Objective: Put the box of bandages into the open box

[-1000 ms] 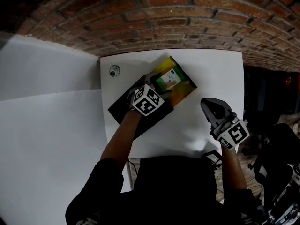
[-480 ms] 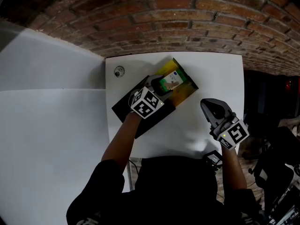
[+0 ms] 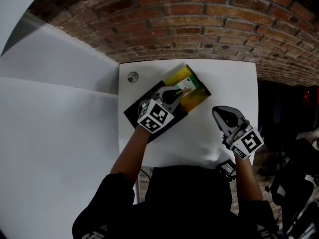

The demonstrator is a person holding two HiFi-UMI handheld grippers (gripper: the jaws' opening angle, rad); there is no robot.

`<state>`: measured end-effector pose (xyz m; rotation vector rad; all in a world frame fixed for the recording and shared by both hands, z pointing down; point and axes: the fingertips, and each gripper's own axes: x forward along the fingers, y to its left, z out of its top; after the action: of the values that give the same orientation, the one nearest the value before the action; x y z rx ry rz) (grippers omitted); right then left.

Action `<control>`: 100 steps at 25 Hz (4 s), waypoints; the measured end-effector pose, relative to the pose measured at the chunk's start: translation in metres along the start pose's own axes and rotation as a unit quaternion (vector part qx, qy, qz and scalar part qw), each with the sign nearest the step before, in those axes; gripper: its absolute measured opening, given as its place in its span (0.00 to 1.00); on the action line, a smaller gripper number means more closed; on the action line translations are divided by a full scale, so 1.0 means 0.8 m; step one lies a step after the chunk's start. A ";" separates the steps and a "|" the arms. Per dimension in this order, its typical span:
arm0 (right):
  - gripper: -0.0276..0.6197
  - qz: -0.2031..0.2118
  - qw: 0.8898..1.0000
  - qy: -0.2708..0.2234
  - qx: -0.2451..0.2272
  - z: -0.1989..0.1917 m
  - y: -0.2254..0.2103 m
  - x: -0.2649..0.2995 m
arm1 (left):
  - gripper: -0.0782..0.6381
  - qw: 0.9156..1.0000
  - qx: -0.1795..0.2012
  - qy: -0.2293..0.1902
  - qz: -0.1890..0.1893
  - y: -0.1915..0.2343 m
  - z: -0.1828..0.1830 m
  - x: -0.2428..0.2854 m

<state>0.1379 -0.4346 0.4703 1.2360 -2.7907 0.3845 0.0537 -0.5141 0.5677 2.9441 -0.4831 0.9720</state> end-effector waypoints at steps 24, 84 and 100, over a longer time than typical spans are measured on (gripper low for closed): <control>0.05 0.074 0.996 -0.041 0.007 -0.001 0.052 -0.071 | 0.13 0.949 -0.167 -0.266 0.005 -0.120 0.093 -0.130; 0.05 0.212 0.977 -0.026 -0.029 -0.133 0.560 -0.468 | 0.13 0.936 -0.163 -0.303 -0.077 -0.717 -0.006 -0.371; 0.05 0.202 0.978 -0.033 -0.047 -0.120 0.570 -0.473 | 0.13 0.938 -0.149 -0.301 -0.087 -0.732 0.005 -0.374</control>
<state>0.0537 0.1570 0.4115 0.6675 -3.0709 0.2279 -0.0018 0.1294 0.4438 2.8790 -0.3191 -0.0423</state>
